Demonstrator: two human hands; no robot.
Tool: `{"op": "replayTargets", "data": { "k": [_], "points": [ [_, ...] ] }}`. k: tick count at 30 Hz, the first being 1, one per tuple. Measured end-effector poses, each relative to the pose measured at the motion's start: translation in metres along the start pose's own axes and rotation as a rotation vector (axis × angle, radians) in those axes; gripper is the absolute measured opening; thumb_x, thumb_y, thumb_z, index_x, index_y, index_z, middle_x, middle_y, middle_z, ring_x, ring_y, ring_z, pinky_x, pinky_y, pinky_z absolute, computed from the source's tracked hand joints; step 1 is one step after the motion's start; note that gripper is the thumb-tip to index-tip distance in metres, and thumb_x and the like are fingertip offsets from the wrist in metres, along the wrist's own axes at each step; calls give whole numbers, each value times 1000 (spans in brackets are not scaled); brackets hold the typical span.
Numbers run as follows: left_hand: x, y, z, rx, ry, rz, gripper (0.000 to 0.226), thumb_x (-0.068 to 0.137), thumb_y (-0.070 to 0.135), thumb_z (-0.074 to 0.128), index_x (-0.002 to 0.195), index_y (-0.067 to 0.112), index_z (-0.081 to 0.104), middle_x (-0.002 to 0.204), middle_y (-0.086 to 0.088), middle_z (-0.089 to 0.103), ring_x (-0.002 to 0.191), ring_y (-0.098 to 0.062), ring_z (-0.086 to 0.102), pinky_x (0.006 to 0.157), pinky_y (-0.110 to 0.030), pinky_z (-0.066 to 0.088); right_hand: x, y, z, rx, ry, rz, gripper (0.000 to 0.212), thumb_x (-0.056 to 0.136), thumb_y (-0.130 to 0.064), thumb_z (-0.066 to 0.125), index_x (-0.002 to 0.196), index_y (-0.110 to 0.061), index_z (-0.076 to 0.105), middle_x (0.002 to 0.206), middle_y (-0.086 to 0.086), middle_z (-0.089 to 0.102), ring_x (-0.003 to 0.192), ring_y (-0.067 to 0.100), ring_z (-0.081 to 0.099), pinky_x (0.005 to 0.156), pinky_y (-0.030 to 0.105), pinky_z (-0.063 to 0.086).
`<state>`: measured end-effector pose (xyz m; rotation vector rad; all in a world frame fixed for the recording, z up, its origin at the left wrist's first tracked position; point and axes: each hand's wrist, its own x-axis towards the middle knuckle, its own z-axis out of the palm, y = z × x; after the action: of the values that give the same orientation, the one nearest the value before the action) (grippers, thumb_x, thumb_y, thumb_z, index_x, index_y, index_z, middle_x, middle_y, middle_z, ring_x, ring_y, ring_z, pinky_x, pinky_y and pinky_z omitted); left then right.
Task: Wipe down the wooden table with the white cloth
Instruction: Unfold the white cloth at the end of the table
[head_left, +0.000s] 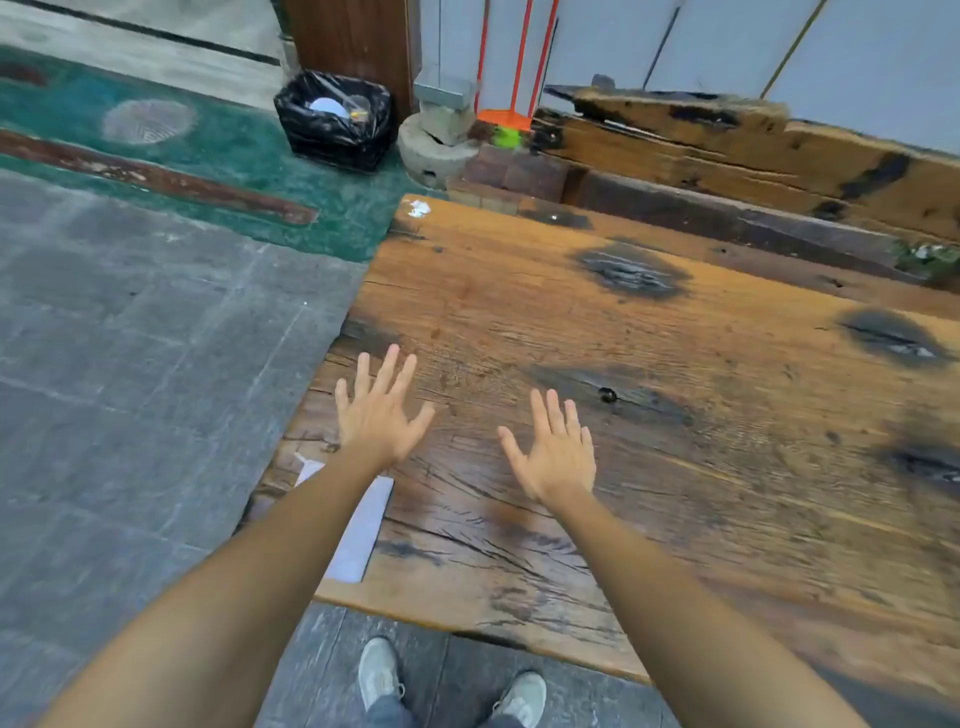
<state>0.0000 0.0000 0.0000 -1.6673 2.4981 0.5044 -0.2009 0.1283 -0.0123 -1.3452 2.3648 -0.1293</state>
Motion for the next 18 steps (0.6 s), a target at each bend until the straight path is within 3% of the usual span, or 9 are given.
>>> {"op": "replayTargets", "data": {
  "k": [4,7,11,14,18],
  "points": [
    [0,-35,26,3,-184,-131,77,100,52,43,161,18,11,171,2,-4,157,-29,-7,126,-53,10,8,-16,33,-2,-154,-26,79,100,-67,27,163,-27,0,172,-5,-2,158,20,-3,127,46,15],
    [-7,-62,47,-73,-284,-150,71,99,37,51,158,11,21,170,-5,9,156,-31,7,123,-48,23,9,-33,63,62,-249,-77,72,104,-47,42,162,-16,13,170,5,15,156,25,16,123,43,26],
    [-26,-104,77,-91,-392,-159,81,96,38,59,160,20,13,170,3,8,156,-31,7,120,-50,30,5,-64,104,62,-341,-184,64,102,-35,50,158,-17,25,161,9,36,142,30,42,109,44,44],
    [-38,-131,90,-98,-457,-150,94,90,43,67,161,27,7,170,9,4,156,-30,5,119,-47,30,3,-90,132,79,-398,-264,67,100,-34,53,159,-18,25,164,7,32,144,30,40,112,45,42],
    [-37,-137,93,-63,-351,-124,86,82,41,74,155,32,28,160,5,25,147,-31,20,109,-47,42,3,-117,154,124,-395,-282,64,99,-28,55,157,-19,30,161,6,37,145,27,37,114,41,39]
  ]
}}
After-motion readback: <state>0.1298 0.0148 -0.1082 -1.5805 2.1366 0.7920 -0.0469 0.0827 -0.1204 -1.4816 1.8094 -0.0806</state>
